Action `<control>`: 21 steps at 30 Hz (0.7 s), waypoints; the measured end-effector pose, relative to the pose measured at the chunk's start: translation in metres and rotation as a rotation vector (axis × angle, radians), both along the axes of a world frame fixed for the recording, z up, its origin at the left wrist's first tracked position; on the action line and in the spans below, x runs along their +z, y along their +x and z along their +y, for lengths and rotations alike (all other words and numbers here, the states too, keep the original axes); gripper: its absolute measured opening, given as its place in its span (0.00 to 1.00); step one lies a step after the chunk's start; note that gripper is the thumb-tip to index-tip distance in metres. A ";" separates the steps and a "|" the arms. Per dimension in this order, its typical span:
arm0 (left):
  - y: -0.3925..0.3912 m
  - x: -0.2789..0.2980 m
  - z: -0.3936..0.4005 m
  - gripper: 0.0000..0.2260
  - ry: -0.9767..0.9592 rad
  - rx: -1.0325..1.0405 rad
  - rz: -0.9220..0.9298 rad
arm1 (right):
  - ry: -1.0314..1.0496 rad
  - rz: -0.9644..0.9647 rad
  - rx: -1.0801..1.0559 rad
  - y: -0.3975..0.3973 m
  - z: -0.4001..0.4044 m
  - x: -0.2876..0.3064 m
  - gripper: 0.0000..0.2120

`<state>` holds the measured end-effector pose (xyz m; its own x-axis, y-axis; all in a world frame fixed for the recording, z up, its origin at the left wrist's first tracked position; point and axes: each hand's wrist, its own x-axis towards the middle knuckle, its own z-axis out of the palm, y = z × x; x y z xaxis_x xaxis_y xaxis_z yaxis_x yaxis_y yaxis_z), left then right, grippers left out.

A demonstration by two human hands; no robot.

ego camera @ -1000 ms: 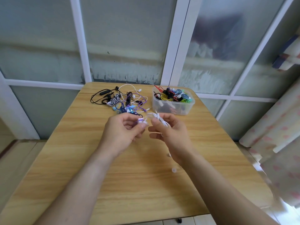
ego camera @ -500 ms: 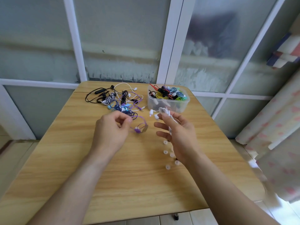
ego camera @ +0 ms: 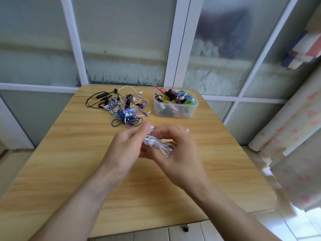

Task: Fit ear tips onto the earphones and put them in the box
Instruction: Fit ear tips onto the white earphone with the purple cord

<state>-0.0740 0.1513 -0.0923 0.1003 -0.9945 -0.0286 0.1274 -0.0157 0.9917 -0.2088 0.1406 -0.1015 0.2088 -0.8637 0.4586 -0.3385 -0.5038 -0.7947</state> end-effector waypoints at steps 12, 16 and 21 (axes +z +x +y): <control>0.015 -0.009 0.007 0.12 0.192 -0.053 0.051 | 0.148 0.470 -0.221 -0.050 -0.040 0.006 0.08; 0.008 -0.008 0.009 0.10 0.201 -0.142 0.054 | 0.121 0.683 -0.107 -0.054 -0.051 -0.012 0.06; -0.001 -0.006 0.011 0.11 0.211 -0.174 0.094 | 0.106 0.716 -0.078 -0.049 -0.053 -0.017 0.05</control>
